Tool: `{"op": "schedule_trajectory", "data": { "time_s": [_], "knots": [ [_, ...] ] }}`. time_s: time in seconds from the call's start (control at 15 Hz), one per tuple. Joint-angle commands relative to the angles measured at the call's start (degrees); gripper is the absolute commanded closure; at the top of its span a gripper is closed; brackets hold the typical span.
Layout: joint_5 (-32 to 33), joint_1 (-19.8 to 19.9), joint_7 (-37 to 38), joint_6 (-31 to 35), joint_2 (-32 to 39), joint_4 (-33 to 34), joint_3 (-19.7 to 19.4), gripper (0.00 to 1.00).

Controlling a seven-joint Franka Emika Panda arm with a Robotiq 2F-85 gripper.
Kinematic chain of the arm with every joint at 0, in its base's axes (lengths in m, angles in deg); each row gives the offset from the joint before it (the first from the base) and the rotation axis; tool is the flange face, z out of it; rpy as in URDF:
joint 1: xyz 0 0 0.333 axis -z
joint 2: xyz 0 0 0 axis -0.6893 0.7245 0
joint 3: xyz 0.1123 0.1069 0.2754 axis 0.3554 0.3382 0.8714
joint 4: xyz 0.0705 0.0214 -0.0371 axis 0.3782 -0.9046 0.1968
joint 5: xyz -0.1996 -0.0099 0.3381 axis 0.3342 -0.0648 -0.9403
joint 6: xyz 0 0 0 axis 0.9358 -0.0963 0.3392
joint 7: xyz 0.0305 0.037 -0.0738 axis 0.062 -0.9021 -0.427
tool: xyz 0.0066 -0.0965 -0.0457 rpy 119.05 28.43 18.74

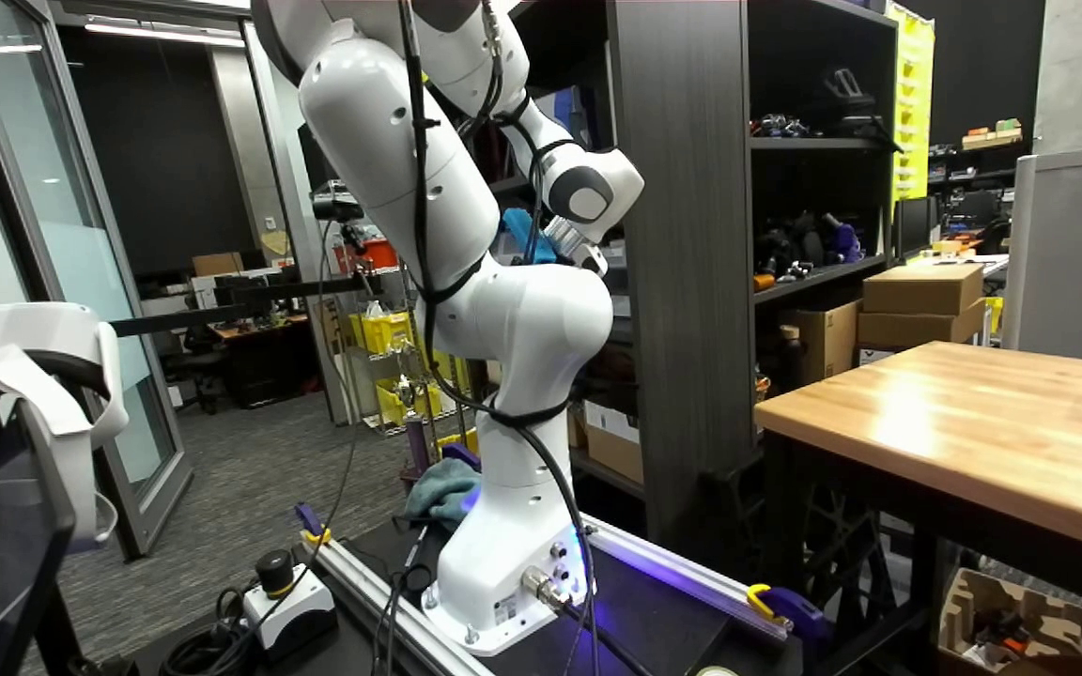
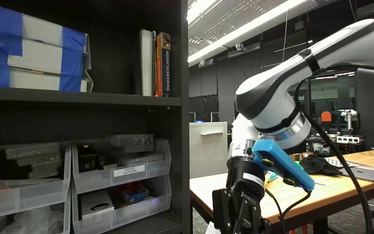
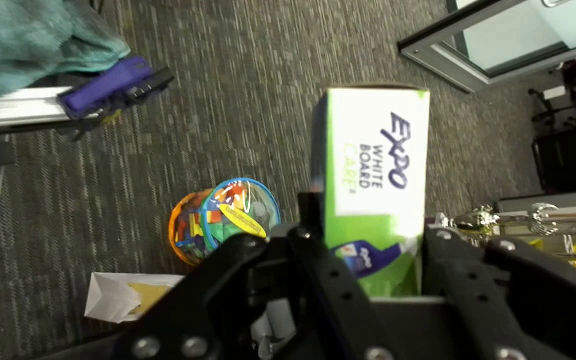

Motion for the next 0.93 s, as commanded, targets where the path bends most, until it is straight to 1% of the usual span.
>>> {"op": "schedule_trajectory", "data": {
  "time_s": [0.0, 0.4, 0.87],
  "knots": [
    [-3.8, 0.48, -0.38, 3.46, -3.75, -0.96, 1.21, 0.87],
    [-6.93, 0.02, -0.2, 7.0, -4.9, -0.92, 2.04, 0.87],
    [-15.13, -0.85, -3.57, 10.86, -7.88, -1.08, 3.62, 0.87]
  ]
}}
